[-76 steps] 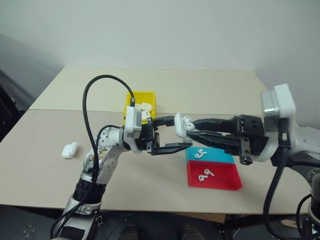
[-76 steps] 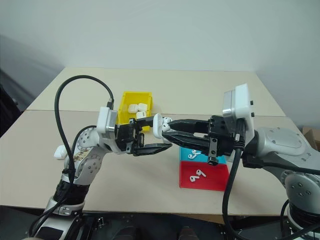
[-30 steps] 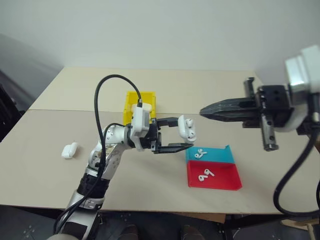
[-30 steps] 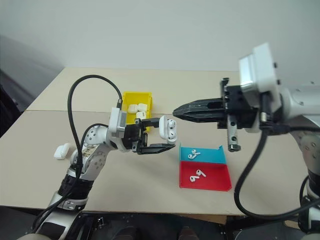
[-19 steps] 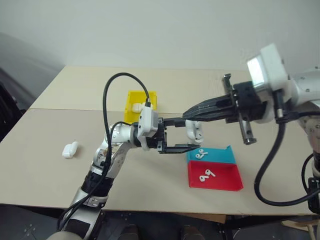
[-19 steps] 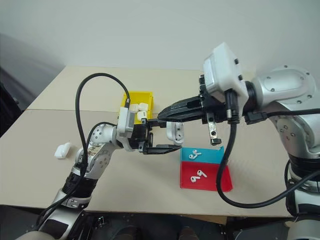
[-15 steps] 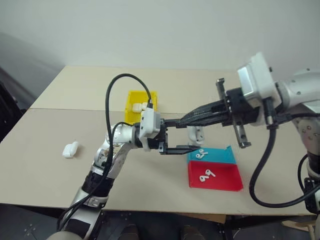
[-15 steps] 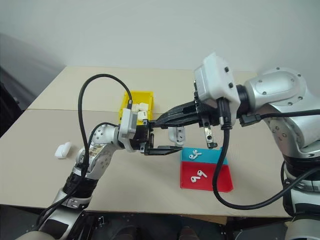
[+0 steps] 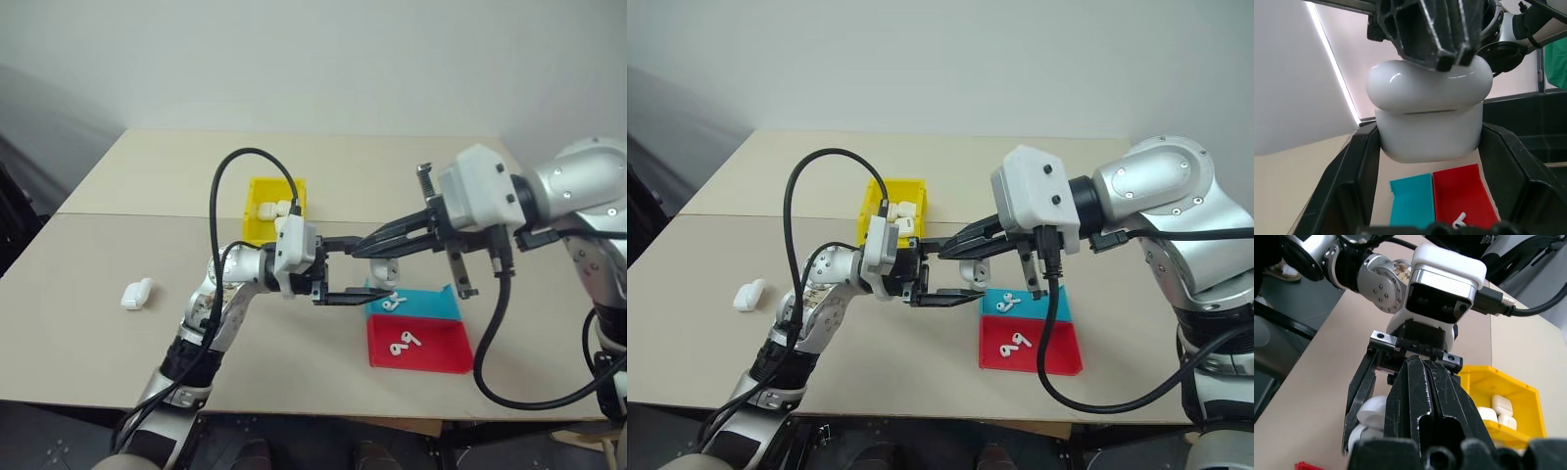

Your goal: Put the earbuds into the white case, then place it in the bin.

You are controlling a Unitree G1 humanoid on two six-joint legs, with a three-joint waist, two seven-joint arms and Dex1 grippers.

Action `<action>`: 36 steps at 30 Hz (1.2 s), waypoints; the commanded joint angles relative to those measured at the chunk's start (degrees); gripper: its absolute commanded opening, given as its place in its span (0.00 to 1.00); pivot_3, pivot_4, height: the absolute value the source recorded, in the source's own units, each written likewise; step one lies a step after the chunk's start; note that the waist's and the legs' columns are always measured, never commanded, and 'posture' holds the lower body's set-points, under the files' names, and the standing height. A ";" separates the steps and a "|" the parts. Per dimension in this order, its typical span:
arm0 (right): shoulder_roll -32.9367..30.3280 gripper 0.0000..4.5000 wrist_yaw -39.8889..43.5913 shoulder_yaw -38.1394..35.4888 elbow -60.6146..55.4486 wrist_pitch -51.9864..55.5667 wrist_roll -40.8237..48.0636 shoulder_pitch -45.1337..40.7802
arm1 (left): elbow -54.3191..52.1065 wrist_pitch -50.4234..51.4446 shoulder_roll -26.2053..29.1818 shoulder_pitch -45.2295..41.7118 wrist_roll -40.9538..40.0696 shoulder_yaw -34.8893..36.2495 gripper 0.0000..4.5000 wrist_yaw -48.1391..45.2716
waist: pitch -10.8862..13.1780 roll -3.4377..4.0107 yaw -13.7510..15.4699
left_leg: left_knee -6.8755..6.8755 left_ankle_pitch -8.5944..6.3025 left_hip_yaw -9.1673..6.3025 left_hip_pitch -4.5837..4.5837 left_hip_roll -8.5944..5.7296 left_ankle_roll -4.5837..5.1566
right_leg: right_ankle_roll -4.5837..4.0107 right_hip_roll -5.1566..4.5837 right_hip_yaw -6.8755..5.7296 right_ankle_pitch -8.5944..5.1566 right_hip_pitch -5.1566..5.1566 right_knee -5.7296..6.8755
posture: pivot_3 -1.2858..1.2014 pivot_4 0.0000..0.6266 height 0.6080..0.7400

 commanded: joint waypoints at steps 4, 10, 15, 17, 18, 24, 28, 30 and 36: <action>-1.42 0.00 0.40 -5.20 0.39 -1.45 0.63 0.66 | -3.26 -1.79 -0.25 0.11 -2.03 2.08 0.61 0.21 | 0.00 0.00 0.01 | 0.00 0.00 0.00 0.00 0.00 0.00 | 0.00 0.00 0.00 0.00 0.01 0.00 | 0.52 0.24 1.00; -0.78 0.00 -0.60 -6.76 1.62 -2.11 0.55 0.13 | -3.56 -1.49 -0.16 0.40 -2.16 2.13 0.61 0.62 | 0.00 0.00 -0.04 | 0.00 0.00 0.00 0.02 0.00 0.00 | 0.00 0.00 0.01 0.00 0.01 0.02 | 0.52 0.24 1.00; 1.07 0.00 -1.44 -6.81 0.70 2.12 4.68 -3.04 | -3.04 -1.21 0.28 0.08 -1.34 1.42 0.61 0.66 | 0.00 0.01 -0.09 | 0.00 0.00 0.01 0.02 0.00 0.00 | 0.00 0.00 0.02 0.00 -0.02 0.07 | 0.52 0.24 1.00; 1.61 0.00 -1.58 -5.21 0.39 1.58 3.30 -3.14 | -2.77 -1.22 0.00 -0.33 -0.80 0.95 0.61 0.92 | 0.00 0.01 -0.03 | 0.00 0.00 0.00 0.02 0.01 0.00 | 0.00 0.00 0.00 0.00 0.00 0.05 | 0.52 0.24 1.00; 2.12 0.00 -1.93 -4.25 0.09 1.36 2.59 -3.04 | -2.75 -1.16 -0.22 -0.52 -0.59 0.73 0.61 1.11 | 0.00 0.01 -0.03 | 0.00 0.00 0.00 0.02 0.00 0.00 | 0.00 -0.01 0.00 0.00 0.01 0.04 | 0.52 0.24 1.00; 3.92 0.00 -2.33 0.29 -0.30 0.43 -1.56 -2.01 | -2.68 -1.46 -0.89 -1.11 -0.35 0.46 0.61 1.17 | 0.00 0.01 -0.01 | 0.01 0.00 0.00 0.01 0.00 0.00 | 0.00 0.00 0.00 0.00 -0.01 0.07 | 0.52 0.24 1.00; 3.73 0.00 -2.30 0.81 0.18 0.70 -2.95 -1.55 | -3.04 -1.42 -0.89 -0.85 -0.37 0.77 0.61 1.23 | 0.00 0.01 -0.01 | 0.02 0.00 0.00 0.01 0.00 0.00 | 0.00 0.00 0.00 0.00 -0.02 0.08 | 0.52 0.24 1.00; 2.68 0.00 -1.33 0.60 0.06 -0.34 -3.87 -0.50 | -3.46 -1.21 -0.72 -0.48 -0.48 1.04 0.61 1.36 | 0.00 0.01 0.00 | 0.01 0.00 0.00 0.01 0.00 0.00 | 0.00 0.00 0.00 0.00 -0.02 0.07 | 0.52 0.24 1.00; 0.06 0.00 -0.49 -1.10 0.54 -1.54 -4.25 0.76 | -3.77 -1.60 -0.43 0.57 -0.54 1.55 0.61 1.58 | 0.00 0.01 0.00 | 0.02 0.00 0.00 0.01 0.00 0.00 | 0.00 0.00 0.01 0.00 -0.01 0.07 | 0.52 0.24 1.00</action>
